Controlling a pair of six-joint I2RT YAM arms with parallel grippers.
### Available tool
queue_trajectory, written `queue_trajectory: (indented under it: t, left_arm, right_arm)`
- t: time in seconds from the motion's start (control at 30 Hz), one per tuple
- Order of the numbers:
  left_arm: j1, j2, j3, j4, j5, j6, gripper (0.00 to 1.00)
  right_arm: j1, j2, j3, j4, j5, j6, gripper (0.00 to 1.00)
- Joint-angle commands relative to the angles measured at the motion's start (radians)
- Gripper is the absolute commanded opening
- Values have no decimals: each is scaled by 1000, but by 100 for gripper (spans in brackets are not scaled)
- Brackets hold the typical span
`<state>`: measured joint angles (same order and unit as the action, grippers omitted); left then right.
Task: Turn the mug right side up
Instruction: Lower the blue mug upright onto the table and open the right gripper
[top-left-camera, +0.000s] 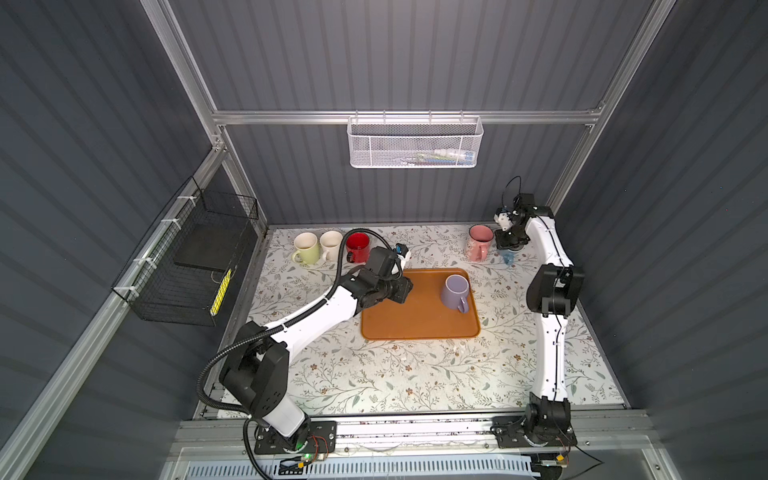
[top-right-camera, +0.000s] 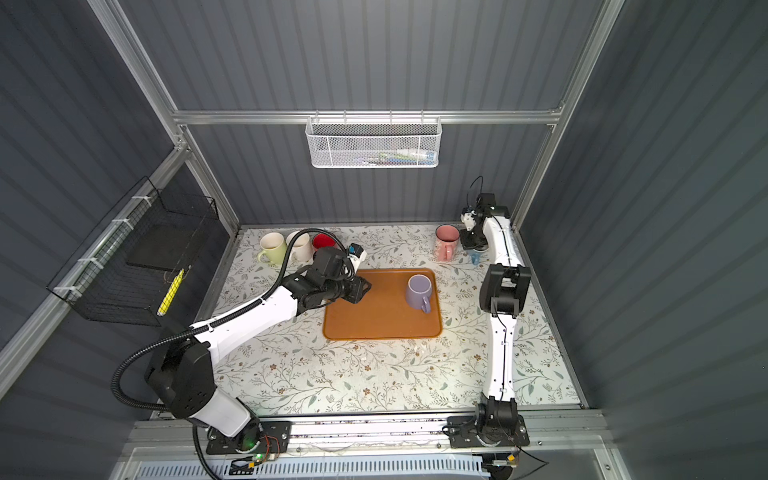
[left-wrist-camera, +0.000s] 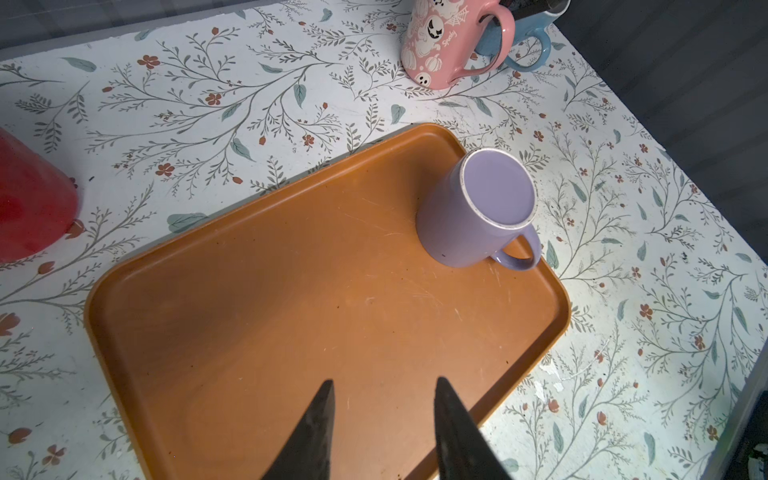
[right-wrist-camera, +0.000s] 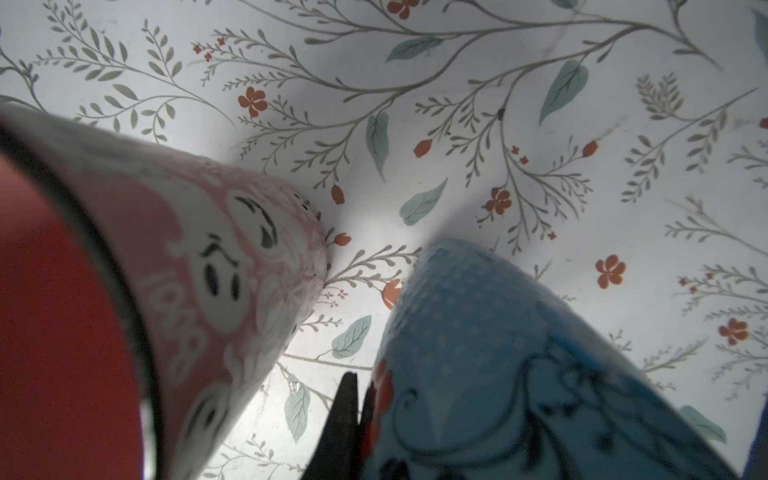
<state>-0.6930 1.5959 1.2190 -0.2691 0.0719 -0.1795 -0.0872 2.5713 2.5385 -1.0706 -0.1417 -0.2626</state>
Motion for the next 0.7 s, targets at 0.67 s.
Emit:
queue_trajectory:
  t: [0.67]
  left_arm:
    - [-3,9,19,9,28,-18,40]
  right_arm:
    - [10,-19,39,-12,-7,-12,27]
